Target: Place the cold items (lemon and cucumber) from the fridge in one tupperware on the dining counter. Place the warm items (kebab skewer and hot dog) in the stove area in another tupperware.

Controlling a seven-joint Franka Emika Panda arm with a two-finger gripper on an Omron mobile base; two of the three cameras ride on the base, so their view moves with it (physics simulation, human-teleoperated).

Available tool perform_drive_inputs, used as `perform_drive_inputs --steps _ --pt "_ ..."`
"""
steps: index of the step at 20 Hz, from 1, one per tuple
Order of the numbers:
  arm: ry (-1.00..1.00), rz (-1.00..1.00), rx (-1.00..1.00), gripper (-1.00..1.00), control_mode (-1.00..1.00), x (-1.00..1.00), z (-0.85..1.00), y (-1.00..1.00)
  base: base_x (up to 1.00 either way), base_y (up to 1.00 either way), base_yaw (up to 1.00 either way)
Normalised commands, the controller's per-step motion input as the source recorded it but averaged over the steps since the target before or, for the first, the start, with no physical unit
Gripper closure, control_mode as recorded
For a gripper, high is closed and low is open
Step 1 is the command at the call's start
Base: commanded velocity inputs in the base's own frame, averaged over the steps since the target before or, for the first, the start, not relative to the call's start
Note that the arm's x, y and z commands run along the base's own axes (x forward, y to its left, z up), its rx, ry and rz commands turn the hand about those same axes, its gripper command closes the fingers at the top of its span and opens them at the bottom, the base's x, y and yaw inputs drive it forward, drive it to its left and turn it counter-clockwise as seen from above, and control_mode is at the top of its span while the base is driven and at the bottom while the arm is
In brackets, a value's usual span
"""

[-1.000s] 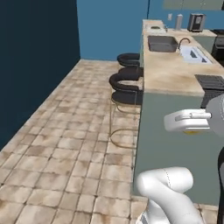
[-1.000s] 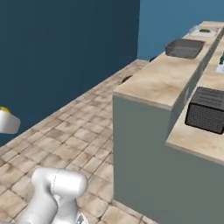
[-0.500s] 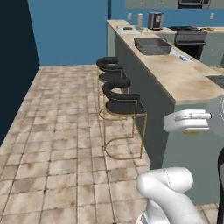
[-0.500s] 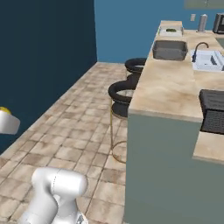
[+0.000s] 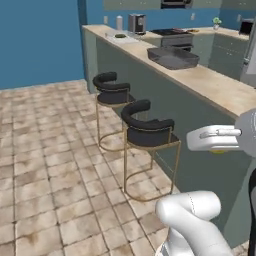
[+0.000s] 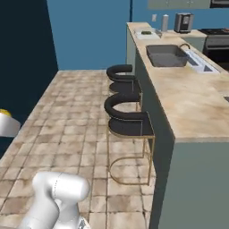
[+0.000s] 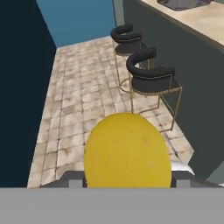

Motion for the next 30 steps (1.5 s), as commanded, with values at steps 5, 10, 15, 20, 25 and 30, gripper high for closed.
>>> perform_drive_inputs --steps 5,10,15,20,25,30 --pt "0.00 0.00 0.00 1.00 1.00 0.00 0.00 0.00 0.84 1.00 -0.47" --pt "0.00 0.00 0.00 1.00 1.00 0.00 0.00 0.00 0.74 1.00 -0.45" --pt "0.00 0.00 0.00 1.00 1.00 0.00 0.00 0.00 0.73 0.99 -0.46" --pt "0.00 0.00 0.00 1.00 1.00 0.00 0.00 0.00 0.66 1.00 -0.41" --pt "0.00 0.00 0.00 1.00 1.00 0.00 0.00 0.00 0.61 1.00 -0.38" --pt "0.00 0.00 0.00 1.00 1.00 0.00 0.00 0.00 0.65 1.00 -0.41"
